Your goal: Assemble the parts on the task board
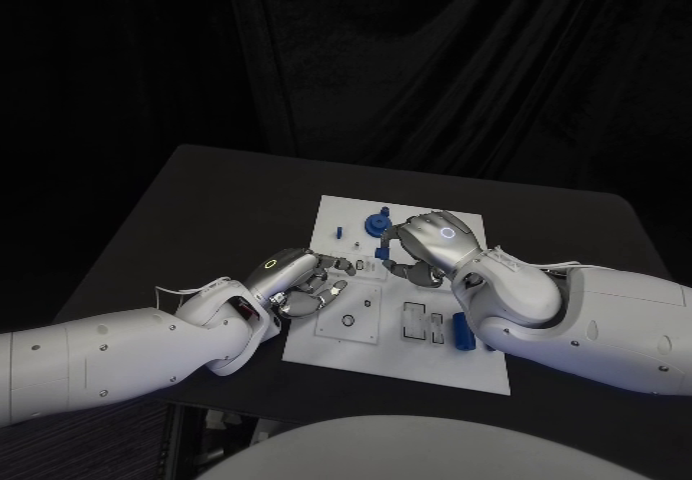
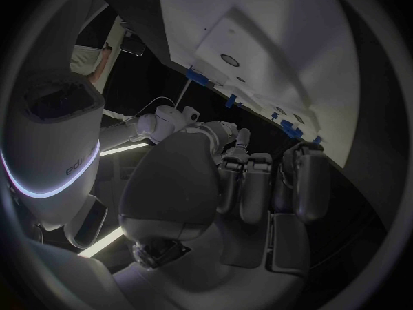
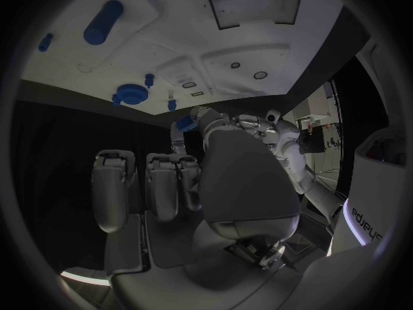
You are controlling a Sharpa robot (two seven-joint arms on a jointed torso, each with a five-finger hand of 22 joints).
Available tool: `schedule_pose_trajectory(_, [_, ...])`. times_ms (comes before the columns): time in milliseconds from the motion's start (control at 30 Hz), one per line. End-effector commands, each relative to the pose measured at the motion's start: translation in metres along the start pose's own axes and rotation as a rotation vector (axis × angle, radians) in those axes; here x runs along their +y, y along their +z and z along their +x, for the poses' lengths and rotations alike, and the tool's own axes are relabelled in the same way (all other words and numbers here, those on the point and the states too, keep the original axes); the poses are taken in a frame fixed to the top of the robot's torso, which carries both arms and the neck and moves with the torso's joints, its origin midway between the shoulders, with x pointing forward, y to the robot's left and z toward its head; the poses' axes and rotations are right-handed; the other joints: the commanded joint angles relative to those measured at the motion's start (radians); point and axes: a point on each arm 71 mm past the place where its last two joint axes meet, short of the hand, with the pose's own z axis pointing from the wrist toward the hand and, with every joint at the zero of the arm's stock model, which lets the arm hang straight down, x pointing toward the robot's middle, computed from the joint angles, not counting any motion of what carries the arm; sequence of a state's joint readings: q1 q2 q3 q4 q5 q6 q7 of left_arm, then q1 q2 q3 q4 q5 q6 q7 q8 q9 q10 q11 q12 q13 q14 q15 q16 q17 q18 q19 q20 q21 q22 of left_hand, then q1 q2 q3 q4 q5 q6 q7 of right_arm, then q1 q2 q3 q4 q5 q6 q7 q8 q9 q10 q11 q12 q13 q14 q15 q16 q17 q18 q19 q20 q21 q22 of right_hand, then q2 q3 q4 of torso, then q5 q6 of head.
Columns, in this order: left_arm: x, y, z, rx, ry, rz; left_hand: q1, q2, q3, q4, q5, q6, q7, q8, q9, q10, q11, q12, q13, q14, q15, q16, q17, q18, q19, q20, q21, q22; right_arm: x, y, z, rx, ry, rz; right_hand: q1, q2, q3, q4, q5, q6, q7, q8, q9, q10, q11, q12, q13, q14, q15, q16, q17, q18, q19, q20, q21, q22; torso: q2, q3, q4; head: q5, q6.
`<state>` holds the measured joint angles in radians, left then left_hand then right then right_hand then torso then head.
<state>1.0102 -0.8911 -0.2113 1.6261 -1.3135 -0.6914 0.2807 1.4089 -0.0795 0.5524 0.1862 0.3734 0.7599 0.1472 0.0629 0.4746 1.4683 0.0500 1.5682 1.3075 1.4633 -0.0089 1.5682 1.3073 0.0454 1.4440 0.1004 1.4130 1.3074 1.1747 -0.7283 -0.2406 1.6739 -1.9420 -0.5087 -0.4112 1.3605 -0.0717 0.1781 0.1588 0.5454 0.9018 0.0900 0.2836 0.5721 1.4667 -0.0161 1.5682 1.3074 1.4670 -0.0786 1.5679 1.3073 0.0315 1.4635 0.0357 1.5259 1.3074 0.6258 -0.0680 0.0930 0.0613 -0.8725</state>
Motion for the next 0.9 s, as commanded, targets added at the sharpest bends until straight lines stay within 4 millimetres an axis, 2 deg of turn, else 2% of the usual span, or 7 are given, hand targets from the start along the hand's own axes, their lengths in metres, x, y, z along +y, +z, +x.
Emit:
schedule_pose_trajectory(33, [-0.0046,0.0024,-0.0004,-0.01,-0.001,0.053,-0.007,-0.003,0.01,-0.001,0.004,-0.014,-0.001,-0.003,-0.021,0.102,-0.002,0.003,0.263,0.107,0.001,0.003,0.263,0.003,0.0,0.002,-0.004,0.18,0.0006,0.001,0.0027,0.05,0.019,-0.003,-0.011,-0.003,0.002,0.005,0.005,0.028,-0.03,0.003,0.129,0.104,-0.006,0.003,0.263,0.104,-0.004,0.003,0.263,-0.021,0.087,-0.007,0.005,0.249,-0.001,-0.0005,0.0011,-0.002,0.0])
schedule_pose_trajectory(300, [-0.0065,0.004,-0.0006,-0.03,0.004,0.068,-0.013,-0.01,0.013,-0.004,0.005,-0.069,-0.014,-0.004,-0.082,0.102,-0.012,0.003,0.263,0.107,-0.007,0.003,0.263,0.003,0.002,-0.004,-0.004,0.183,0.0002,0.0028,0.0052,0.074,0.012,0.0,-0.011,-0.003,0.003,0.005,0.002,0.029,-0.03,0.003,0.131,0.104,-0.007,0.003,0.263,0.104,-0.004,0.003,0.263,-0.021,0.087,-0.007,0.007,0.25,0.0,0.0008,-0.0004,0.001,0.0])
schedule_pose_trajectory(400, [-0.0067,0.0045,-0.0006,-0.034,0.005,0.07,-0.017,-0.012,0.012,-0.004,0.005,-0.12,-0.018,-0.007,-0.122,0.102,-0.015,0.003,0.263,0.107,-0.01,0.003,0.263,0.003,0.003,-0.007,-0.004,0.184,0.0003,0.0033,0.0058,0.077,0.011,-0.001,-0.011,-0.003,0.004,0.004,0.001,0.029,-0.03,0.003,0.132,0.104,-0.007,0.003,0.263,0.104,-0.004,0.003,0.263,-0.021,0.087,-0.007,0.007,0.25,0.0,0.0009,0.0004,-0.001,0.0])
schedule_pose_trajectory(667, [-0.0062,0.0068,0.0007,-0.034,0.006,0.067,-0.019,-0.013,0.011,-0.005,0.005,-0.142,-0.022,-0.008,-0.142,0.102,-0.019,0.003,0.263,0.107,-0.012,0.003,0.263,0.002,0.003,-0.009,-0.004,0.185,0.0011,0.0037,0.0066,0.081,0.01,-0.005,-0.012,-0.003,0.006,0.004,-0.005,0.028,-0.03,0.002,0.134,0.104,-0.006,0.003,0.263,0.104,-0.004,0.003,0.263,-0.021,0.087,-0.007,0.006,0.249,0.002,0.0014,0.0027,-0.004,0.0])
schedule_pose_trajectory(900, [-0.0045,0.01,0.0036,-0.016,0.002,0.05,-0.023,-0.014,0.008,-0.003,0.004,-0.153,-0.022,-0.009,-0.152,0.102,-0.019,0.003,0.263,0.107,-0.013,0.003,0.263,0.003,0.002,-0.01,-0.006,0.185,0.0025,0.0043,0.0067,0.079,0.012,-0.013,-0.012,-0.003,0.008,0.003,-0.013,0.027,-0.03,0.001,0.137,0.104,-0.005,0.003,0.263,0.104,-0.003,0.003,0.263,-0.021,0.087,-0.006,0.006,0.249,0.0,0.0003,0.0004,0.001,0.0])
